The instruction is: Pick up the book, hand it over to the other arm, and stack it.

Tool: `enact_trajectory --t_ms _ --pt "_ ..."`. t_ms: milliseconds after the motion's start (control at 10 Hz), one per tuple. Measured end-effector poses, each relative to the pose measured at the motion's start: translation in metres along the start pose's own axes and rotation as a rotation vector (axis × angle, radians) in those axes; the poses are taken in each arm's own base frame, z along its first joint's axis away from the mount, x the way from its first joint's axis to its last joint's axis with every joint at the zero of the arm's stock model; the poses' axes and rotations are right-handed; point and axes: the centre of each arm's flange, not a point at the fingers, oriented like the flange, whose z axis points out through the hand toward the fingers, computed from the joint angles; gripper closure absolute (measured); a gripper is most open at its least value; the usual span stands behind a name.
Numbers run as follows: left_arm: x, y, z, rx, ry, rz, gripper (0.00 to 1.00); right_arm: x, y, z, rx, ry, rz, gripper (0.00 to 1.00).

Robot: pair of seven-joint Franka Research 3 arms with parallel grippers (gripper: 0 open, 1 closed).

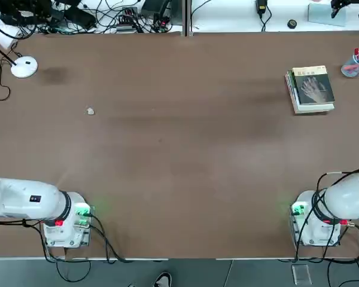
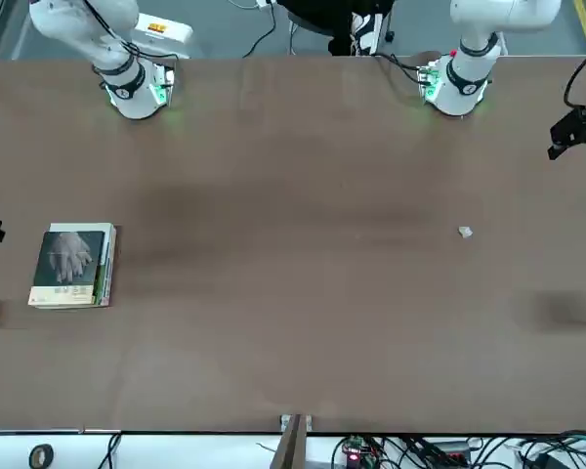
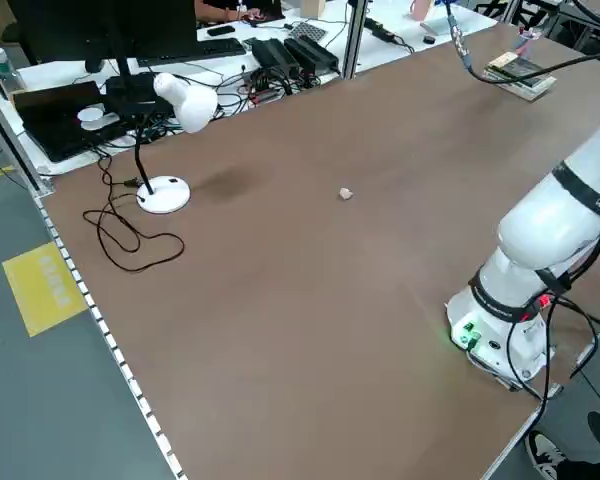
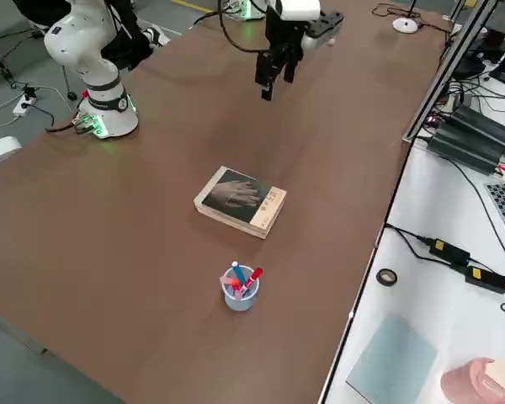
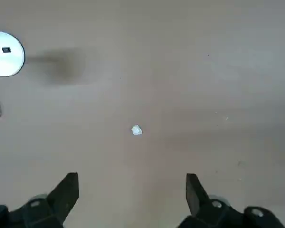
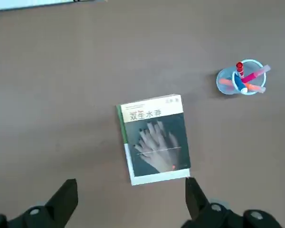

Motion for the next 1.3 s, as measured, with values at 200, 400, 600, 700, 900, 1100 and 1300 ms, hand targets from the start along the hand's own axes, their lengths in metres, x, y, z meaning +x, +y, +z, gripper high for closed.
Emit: enact_trajectory --t_ms 200,400,600,700,900,1100,1300 --pt "0.0 0.0 -0.001 0.0 0.001 0.0 0.0 -0.012 -0.012 -0.019 0.011 0.005 -0.002 0.0" --pt "0.0 0.0 -0.001 0.0 0.002 0.0 0.0 -0.024 -0.021 -0.034 0.022 0.014 0.009 0.0" --pt "0.0 0.0 -0.001 0.0 0.002 0.001 0.0 -0.029 -0.026 -0.037 0.027 0.014 0.014 0.0" --pt "0.0 0.001 -0.001 0.0 0.002 0.001 0.0 -0.029 -0.026 -0.035 0.026 0.011 0.015 0.0" --pt "0.0 0.001 -0.001 0.0 0.001 0.001 0.0 -0.029 -0.026 -0.033 0.026 0.008 0.014 0.0" --pt "0.0 0.001 -0.001 0.0 0.001 0.001 0.0 -0.029 -0.027 -0.032 0.026 0.006 0.013 0.0" --pt "0.0 0.001 -0.001 0.0 0.001 0.002 0.0 -0.03 -0.028 -0.032 0.026 0.004 0.012 0.0"
